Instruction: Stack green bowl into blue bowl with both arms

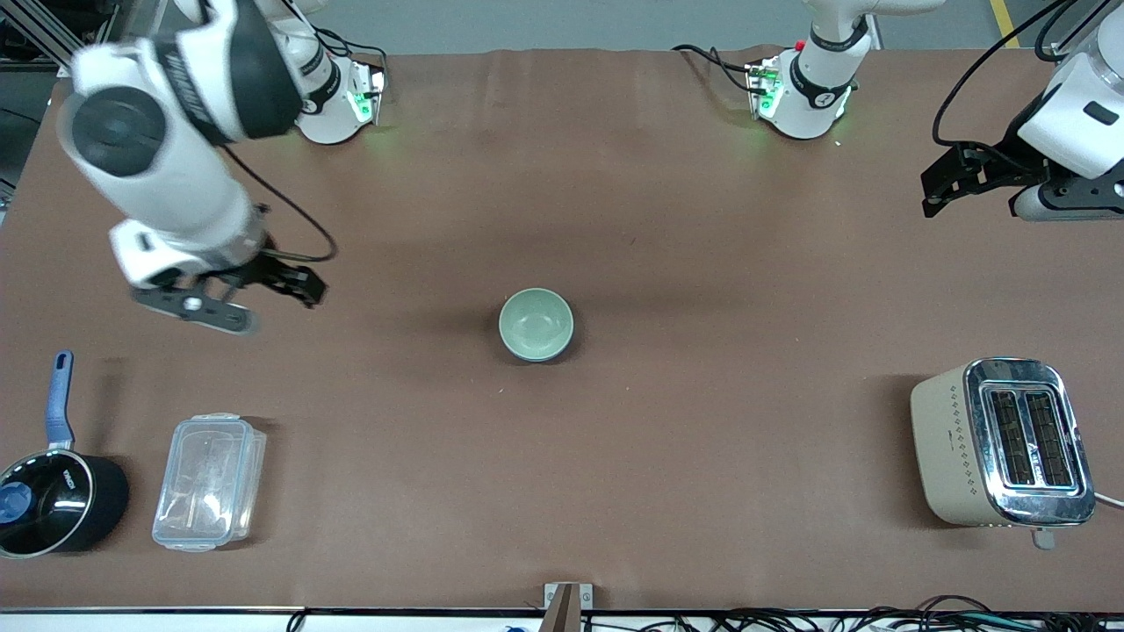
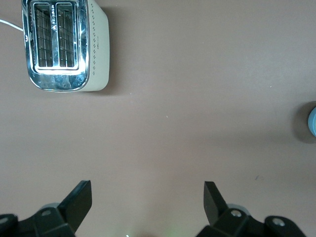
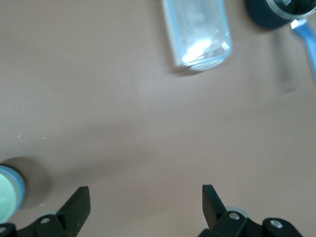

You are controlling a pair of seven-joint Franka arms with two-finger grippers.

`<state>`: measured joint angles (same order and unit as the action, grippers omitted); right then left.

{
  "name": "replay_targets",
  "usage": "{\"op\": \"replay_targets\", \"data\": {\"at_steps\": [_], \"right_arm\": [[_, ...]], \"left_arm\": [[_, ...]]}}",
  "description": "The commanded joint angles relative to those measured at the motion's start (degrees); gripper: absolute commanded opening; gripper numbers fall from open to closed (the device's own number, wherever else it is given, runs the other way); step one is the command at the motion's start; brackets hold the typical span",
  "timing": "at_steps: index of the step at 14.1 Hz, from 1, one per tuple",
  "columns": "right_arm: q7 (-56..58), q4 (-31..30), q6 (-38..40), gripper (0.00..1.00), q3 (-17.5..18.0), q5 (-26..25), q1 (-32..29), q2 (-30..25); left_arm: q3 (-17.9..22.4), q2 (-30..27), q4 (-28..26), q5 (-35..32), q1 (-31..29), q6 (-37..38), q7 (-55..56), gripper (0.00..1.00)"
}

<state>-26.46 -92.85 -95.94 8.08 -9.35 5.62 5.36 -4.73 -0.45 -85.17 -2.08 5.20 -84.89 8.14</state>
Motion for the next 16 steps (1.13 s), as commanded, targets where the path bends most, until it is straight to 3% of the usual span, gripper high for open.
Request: {"op": "replay_targets", "data": {"at_steps": [1, 4, 6, 8, 10, 16], "right_arm": [[9.7, -2.1, 1.8, 1.0, -4.8, 1.8, -0.8, -6.5], [18.5, -0.6, 4.5, 1.0, -11.7, 3.8, -0.8, -9.4], [25.2, 5.4, 9.0, 1.0, -14.3, 3.9, -1.4, -9.0], [26.4, 8.7, 10.1, 1.0, -14.1, 4.3, -4.0, -7.1], [25.9, 8.8, 9.5, 1.0, -13.4, 9.9, -6.4, -6.4], [26.4, 8.9, 9.5, 1.0, -13.4, 9.7, -5.4, -6.3]], "left_arm": [[0.1, 0.3, 0.7, 0.4, -0.1, 0.3, -0.5, 1.0], [0.1, 0.4, 0.9, 0.2, 0.3, 0.2, -0.4, 1.0], [0.1, 0.4, 1.0, 0.2, 0.2, 0.2, -0.5, 1.0], [0.1, 0.5, 1.0, 0.2, 0.4, 0.2, -0.5, 1.0], [0.1, 0.5, 1.1, 0.2, 0.6, 0.2, -0.5, 1.0], [0.1, 0.5, 1.0, 0.3, 0.6, 0.2, -0.3, 1.0]]}}
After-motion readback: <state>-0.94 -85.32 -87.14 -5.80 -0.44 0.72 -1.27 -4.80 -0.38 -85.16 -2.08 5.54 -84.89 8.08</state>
